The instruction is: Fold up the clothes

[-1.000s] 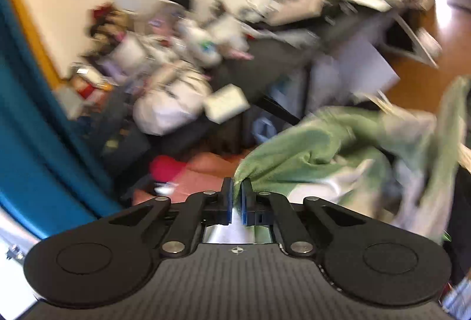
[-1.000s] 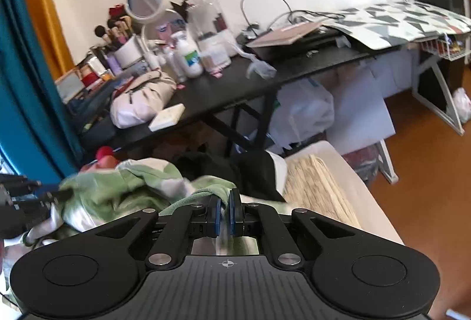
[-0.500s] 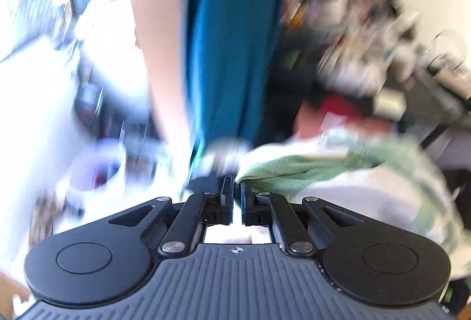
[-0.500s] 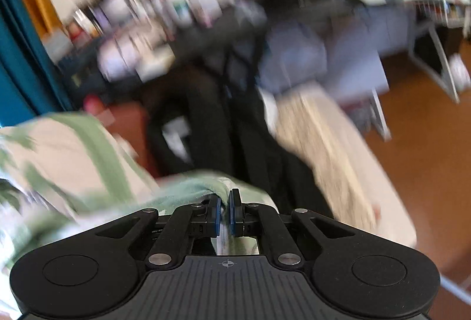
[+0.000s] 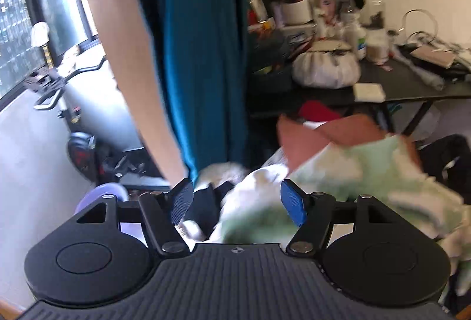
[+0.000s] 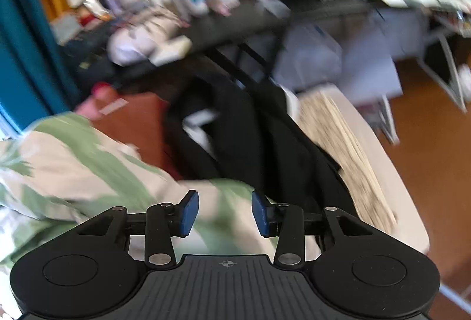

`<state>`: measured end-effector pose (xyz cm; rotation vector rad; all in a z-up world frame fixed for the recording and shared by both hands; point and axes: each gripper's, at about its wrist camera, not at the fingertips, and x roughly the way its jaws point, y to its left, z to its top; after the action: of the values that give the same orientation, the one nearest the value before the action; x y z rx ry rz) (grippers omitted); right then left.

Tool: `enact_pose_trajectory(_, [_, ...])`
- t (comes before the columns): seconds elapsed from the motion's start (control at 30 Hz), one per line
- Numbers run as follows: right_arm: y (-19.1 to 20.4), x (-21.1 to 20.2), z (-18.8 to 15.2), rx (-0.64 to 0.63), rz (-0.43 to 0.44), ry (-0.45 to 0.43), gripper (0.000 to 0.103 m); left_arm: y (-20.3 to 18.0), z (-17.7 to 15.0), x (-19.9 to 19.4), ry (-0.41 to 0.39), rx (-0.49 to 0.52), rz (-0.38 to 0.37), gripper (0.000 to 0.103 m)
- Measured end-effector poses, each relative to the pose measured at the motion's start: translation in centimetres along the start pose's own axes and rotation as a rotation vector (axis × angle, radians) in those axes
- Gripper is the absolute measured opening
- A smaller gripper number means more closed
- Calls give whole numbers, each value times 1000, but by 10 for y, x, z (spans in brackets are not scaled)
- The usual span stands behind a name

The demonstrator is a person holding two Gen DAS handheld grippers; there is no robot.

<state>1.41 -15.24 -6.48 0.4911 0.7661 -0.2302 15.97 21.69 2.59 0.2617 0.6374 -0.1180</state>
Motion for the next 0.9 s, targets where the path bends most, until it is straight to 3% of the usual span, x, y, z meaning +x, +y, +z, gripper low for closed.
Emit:
enact_pose_trajectory(0.1, [24, -8, 5, -80, 124, -31, 40, -18, 1, -6, -17, 58, -48, 67])
enact_pose_trajectory(0.17, [49, -10, 5, -182, 219, -34, 48, -35, -3, -6, -22, 116, -80, 67])
enact_pose_trajectory(0.27, [85, -3, -1, -326, 308, -25, 49, -58, -10, -5, -22, 202, -127, 68])
enact_pose_trajectory(0.4, [129, 12, -17, -508, 327, -20, 51, -78, -20, 4, -1, 277, -188, 74])
enact_pose_trajectory(0.43, [133, 16, -19, -521, 327, -14, 49, -79, -22, 9, 10, 282, -188, 74])
enact_pose_trajectory(0.47, [138, 20, -20, -535, 327, -8, 34, -80, -24, 14, 26, 280, -181, 74])
enact_pose_trajectory(0.53, [135, 22, -12, -485, 314, -11, 11, -76, -25, 25, 66, 252, -187, 74])
enact_pose_trajectory(0.73, [108, 6, 28, -276, 260, -117, 6, -62, -30, 46, 153, 179, -267, 74])
enact_pose_trajectory(0.9, [111, -13, 60, -196, 292, -214, 5, -64, -23, 43, 107, 240, -281, 74])
